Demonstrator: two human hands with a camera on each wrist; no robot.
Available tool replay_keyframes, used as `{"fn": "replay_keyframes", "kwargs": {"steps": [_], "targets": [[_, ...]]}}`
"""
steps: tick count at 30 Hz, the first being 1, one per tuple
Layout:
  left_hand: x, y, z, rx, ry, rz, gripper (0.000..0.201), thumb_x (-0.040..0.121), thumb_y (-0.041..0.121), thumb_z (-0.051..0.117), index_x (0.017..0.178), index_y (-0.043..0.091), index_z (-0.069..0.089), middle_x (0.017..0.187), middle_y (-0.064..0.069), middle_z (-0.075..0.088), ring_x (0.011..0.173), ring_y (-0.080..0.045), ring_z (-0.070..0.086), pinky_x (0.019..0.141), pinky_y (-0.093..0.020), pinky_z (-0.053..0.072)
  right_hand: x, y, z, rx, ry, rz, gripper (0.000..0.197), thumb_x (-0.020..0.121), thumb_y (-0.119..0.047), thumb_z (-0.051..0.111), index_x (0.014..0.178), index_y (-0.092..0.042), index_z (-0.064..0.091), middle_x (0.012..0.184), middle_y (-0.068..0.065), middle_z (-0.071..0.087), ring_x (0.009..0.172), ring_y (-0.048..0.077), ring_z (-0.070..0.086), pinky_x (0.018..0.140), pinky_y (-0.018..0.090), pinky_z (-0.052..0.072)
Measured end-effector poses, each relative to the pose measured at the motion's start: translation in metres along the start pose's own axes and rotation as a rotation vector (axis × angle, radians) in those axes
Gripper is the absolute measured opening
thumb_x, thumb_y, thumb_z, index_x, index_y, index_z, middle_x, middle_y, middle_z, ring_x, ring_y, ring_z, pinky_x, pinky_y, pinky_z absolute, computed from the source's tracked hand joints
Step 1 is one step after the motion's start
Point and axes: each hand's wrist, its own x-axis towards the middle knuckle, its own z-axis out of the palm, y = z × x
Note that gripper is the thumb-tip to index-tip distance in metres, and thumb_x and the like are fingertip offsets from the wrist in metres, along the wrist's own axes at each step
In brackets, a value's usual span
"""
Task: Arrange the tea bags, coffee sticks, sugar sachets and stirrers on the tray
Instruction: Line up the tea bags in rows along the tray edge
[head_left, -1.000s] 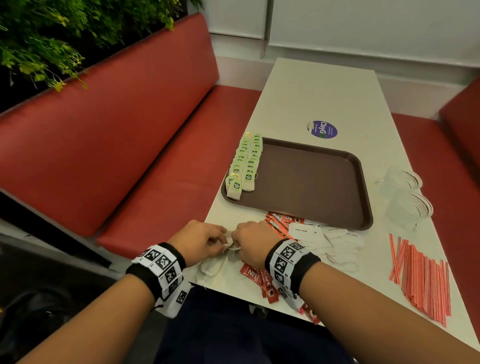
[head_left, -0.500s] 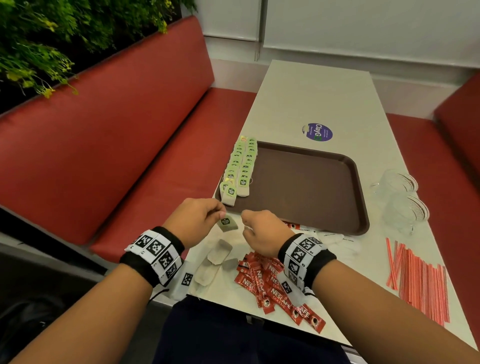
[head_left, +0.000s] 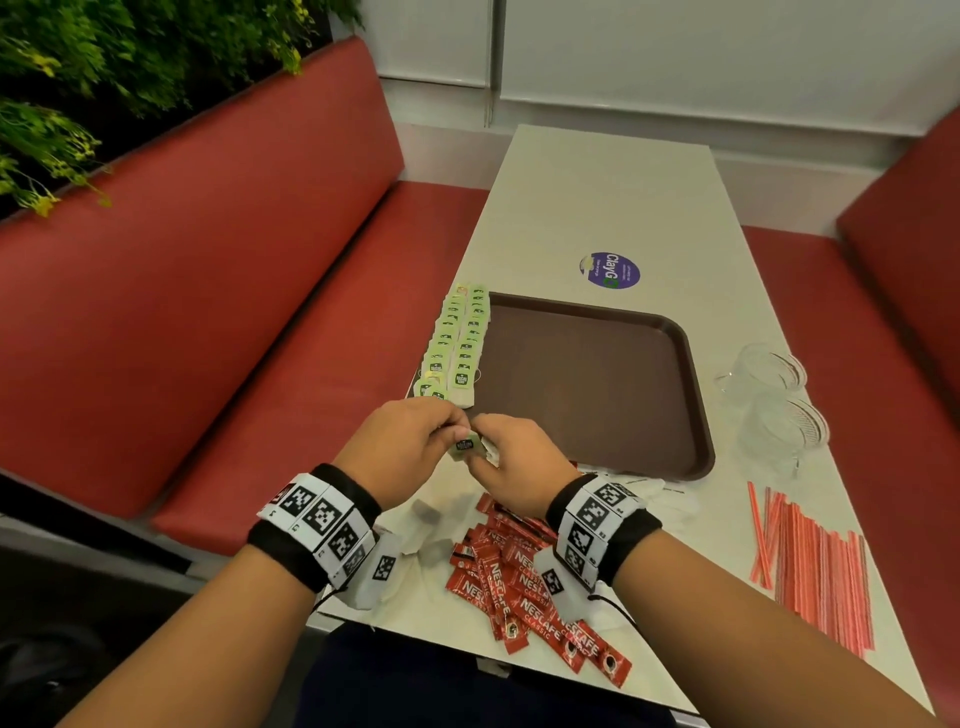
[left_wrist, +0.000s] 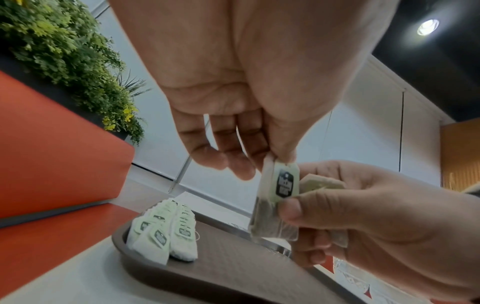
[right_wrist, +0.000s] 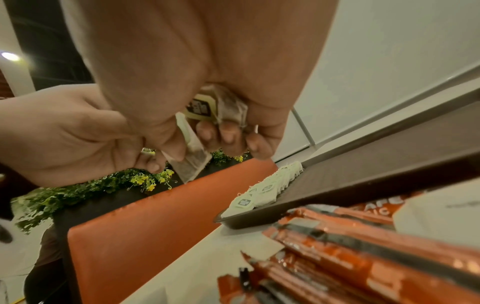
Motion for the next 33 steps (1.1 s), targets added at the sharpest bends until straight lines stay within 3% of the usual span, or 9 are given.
{"fn": "replay_keyframes", "kwargs": {"steps": [5,7,9,11,14,16,21,26,33], "targets": [[0.007,0.001,0.003,0.029,0.011,-0.024,0.007,0.092,0.034,0.066,0.095,0.028,0.068,0.085,0.014,0.063,0.079,-0.006,0.057,0.072,-0.031,0.048,0.002,0.005,-0.009,0.045,0.068,0.024,0.017,0.095,-0.022,0.060,0.084,-0.033,0.050,0.073,-0.019,0.048,0.068,-0.003,0.048,0.061,0.010,0.031],[0.012,0.002,0.003,0.041,0.061,-0.014,0.006,0.092,0.028,0.066,0.093,0.022,0.069,0.082,0.012,0.062,0.076,-0.008,0.055,0.069,-0.030,0.047,0.004,0.011,-0.006,0.031,0.062,0.031,0.013,0.092,-0.020,0.061,0.085,-0.028,0.054,0.075,-0.017,0.051,0.070,0.002,0.048,0.063,0.012,0.033],[0.018,0.006,0.001,0.014,0.104,0.014,0.005,0.092,0.024,0.067,0.091,0.019,0.068,0.079,0.013,0.061,0.073,-0.004,0.053,0.068,-0.021,0.042,0.006,0.016,-0.003,0.035,0.025,0.056,0.004,0.090,-0.025,0.059,0.091,-0.021,0.060,0.083,-0.011,0.060,0.078,0.011,0.056,0.070,0.023,0.044],[0.027,0.010,-0.005,-0.020,0.132,0.012,0.003,0.092,0.021,0.067,0.091,0.018,0.069,0.080,0.012,0.063,0.074,-0.002,0.055,0.068,-0.015,0.041,0.005,0.021,0.002,0.018,0.015,0.067,0.017,0.091,-0.032,0.056,0.101,-0.021,0.064,0.091,-0.006,0.065,0.084,0.015,0.060,0.075,0.032,0.049],[0.049,0.003,-0.011,0.010,0.125,-0.069,0.006,0.093,0.019,0.066,0.097,0.019,0.071,0.085,0.008,0.069,0.075,-0.008,0.059,0.069,-0.021,0.043,0.004,0.023,-0.003,0.079,0.050,0.115,0.003,0.096,-0.023,0.058,0.098,-0.022,0.060,0.089,-0.009,0.062,0.080,0.012,0.057,0.073,0.030,0.045],[0.066,-0.011,-0.011,0.076,0.081,-0.164,0.008,0.095,0.022,0.063,0.099,0.022,0.070,0.082,0.007,0.068,0.073,-0.011,0.059,0.068,-0.027,0.045,0.004,0.023,-0.008,0.151,0.023,0.177,0.012,0.095,-0.019,0.055,0.106,-0.023,0.050,0.090,-0.005,0.061,0.076,0.014,0.058,0.069,0.031,0.048],[0.101,-0.044,0.004,0.219,-0.218,-0.402,0.004,0.094,0.025,0.065,0.091,0.024,0.068,0.089,0.001,0.067,0.080,-0.017,0.060,0.072,-0.027,0.046,0.009,0.032,-0.020,0.242,-0.016,0.245,0.011,0.092,-0.012,0.044,0.093,-0.018,0.034,0.075,0.002,0.048,0.059,0.013,0.040,0.056,0.033,0.036],[0.122,-0.061,0.017,0.259,-0.244,-0.507,0.015,0.089,0.027,0.071,0.103,0.022,0.072,0.104,0.000,0.070,0.095,-0.019,0.065,0.085,-0.033,0.054,0.015,0.037,-0.032,0.073,-0.032,0.229,0.022,0.094,-0.011,0.048,0.076,-0.019,0.037,0.074,-0.004,0.044,0.064,0.011,0.038,0.057,0.026,0.029],[0.138,-0.061,0.016,0.415,-0.241,-0.514,0.024,0.086,0.040,0.070,0.093,0.018,0.072,0.096,-0.001,0.070,0.089,-0.022,0.065,0.079,-0.033,0.055,0.014,0.048,-0.038,0.075,-0.049,0.268,0.010,0.098,-0.023,0.052,0.089,-0.017,0.054,0.079,-0.004,0.058,0.066,0.013,0.051,0.061,0.030,0.042]]}}
